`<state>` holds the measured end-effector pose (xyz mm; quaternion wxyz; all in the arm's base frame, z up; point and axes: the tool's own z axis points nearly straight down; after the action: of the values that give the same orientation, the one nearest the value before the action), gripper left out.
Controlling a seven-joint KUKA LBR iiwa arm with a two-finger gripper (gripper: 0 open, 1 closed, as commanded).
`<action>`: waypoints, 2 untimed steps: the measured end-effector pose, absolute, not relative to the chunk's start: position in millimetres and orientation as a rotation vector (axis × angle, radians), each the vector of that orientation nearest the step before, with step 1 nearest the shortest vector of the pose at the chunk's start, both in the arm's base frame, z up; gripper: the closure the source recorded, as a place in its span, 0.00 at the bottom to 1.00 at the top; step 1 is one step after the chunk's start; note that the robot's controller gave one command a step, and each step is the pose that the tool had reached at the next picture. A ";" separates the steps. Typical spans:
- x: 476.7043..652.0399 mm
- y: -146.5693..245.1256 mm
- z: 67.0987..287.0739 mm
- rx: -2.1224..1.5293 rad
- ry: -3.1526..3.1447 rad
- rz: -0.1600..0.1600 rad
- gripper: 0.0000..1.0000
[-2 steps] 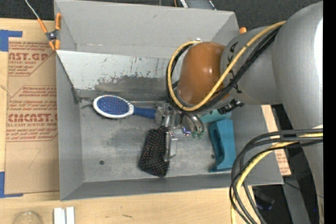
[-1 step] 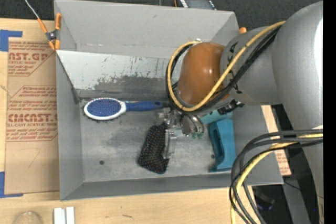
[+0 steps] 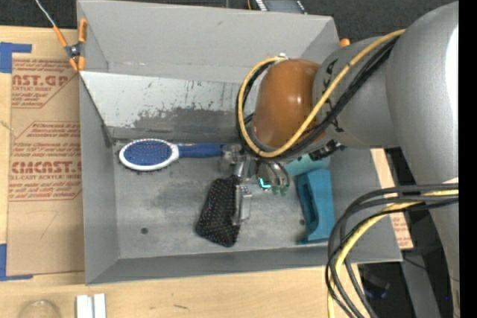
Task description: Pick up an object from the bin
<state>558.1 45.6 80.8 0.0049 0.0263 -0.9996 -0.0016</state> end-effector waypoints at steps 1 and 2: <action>555.1 46.0 80.2 0.085 -3.115 -0.005 1.00; 537.8 27.1 75.2 0.152 -3.127 -0.016 1.00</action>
Offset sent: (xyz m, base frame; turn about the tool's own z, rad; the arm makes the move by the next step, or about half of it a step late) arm 0.0000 0.0000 0.0000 0.0000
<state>537.8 27.1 75.2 0.0056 0.0484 -0.9988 -0.0052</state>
